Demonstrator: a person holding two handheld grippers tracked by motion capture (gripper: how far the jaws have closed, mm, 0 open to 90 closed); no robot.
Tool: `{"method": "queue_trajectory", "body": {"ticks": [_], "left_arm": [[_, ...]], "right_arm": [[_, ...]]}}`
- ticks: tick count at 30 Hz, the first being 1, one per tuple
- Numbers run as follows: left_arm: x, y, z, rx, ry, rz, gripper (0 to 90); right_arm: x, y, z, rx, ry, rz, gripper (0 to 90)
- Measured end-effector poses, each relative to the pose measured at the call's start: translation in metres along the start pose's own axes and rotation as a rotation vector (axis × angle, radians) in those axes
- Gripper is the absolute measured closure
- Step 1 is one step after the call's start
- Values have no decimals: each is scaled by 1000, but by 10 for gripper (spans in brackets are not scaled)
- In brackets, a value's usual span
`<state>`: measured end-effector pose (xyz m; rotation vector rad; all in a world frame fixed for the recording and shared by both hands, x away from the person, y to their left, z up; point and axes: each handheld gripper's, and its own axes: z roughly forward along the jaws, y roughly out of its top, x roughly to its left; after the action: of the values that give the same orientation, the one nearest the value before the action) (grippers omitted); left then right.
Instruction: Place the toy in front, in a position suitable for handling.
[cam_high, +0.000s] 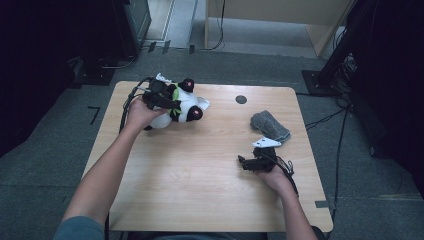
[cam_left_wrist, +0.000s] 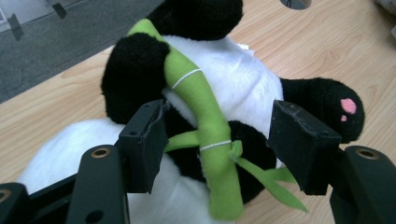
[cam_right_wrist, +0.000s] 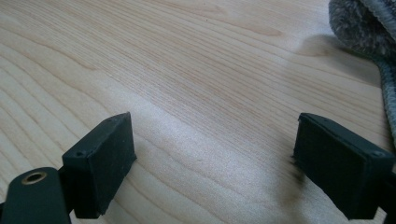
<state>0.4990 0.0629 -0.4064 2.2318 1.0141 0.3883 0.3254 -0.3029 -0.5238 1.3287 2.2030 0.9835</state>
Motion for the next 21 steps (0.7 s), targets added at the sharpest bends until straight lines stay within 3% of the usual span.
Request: {"method": "queue_trajectory", "body": {"ticks": [2,6,9,12,14,21], "left_arm": [[-1,-2,7,16,7,5,365],[1,-6,12,-15,28,-22,360],[0,-8,14,-28,47,-13,393],[-3,-12,15,-41,62,2,480],[-3,-13,14,-43,53,2,590],[-3,-12,7,-48,31,-79,675]], "right_arm": [[0,0,0,0,2,-2,123],[0,0,0,0,3,-2,122],[0,0,0,0,4,-3,122],[0,0,0,0,4,-3,121],[0,0,0,0,4,-3,120],[0,0,1,1,6,-5,115]]}}
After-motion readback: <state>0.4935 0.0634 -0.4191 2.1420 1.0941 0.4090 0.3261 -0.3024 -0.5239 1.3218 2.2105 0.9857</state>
